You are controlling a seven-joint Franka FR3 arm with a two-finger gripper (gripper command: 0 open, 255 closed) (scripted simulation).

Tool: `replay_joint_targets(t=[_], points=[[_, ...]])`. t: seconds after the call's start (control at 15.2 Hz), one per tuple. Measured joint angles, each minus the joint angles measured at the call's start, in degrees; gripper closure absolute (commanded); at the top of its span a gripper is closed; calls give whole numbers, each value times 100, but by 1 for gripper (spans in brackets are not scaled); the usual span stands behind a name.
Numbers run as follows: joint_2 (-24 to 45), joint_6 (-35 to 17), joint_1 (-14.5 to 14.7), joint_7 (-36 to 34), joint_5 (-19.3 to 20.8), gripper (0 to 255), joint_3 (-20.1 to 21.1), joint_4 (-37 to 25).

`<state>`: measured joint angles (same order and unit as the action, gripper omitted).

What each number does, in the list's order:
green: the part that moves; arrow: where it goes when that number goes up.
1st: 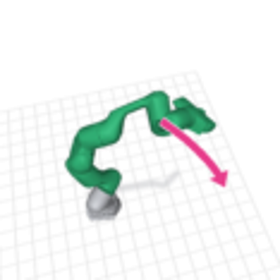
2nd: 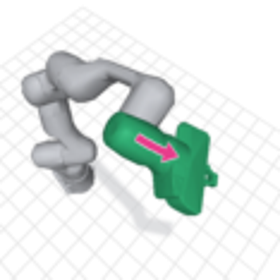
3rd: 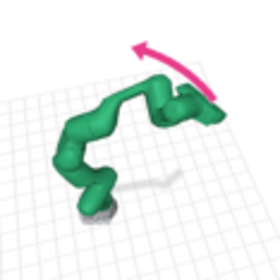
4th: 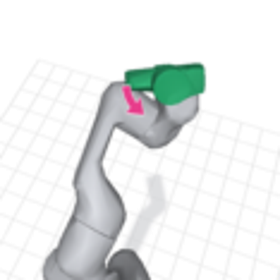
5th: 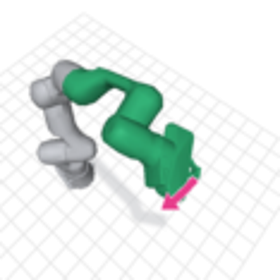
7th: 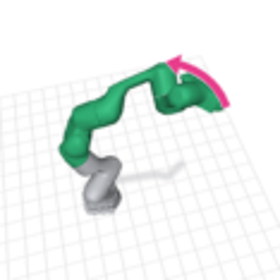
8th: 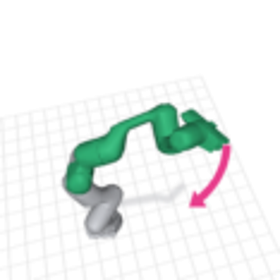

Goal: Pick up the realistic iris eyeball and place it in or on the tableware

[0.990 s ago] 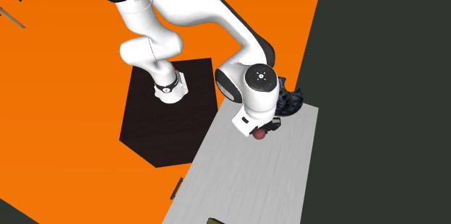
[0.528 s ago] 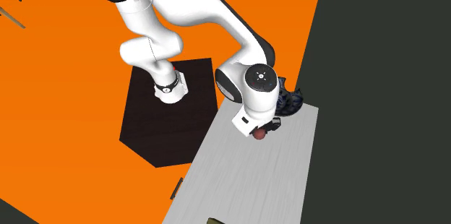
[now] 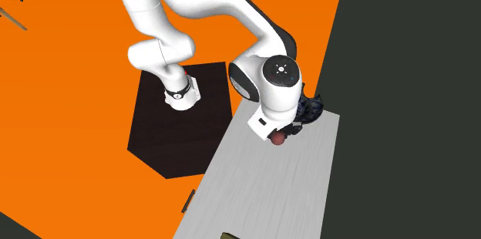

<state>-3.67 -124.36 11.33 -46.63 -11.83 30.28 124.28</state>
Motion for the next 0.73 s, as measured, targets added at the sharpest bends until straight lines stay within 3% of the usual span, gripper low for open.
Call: replay_joint_targets(t=[0.73], points=[[-285, 852, -28, -27, -61, 255, -67, -591]])
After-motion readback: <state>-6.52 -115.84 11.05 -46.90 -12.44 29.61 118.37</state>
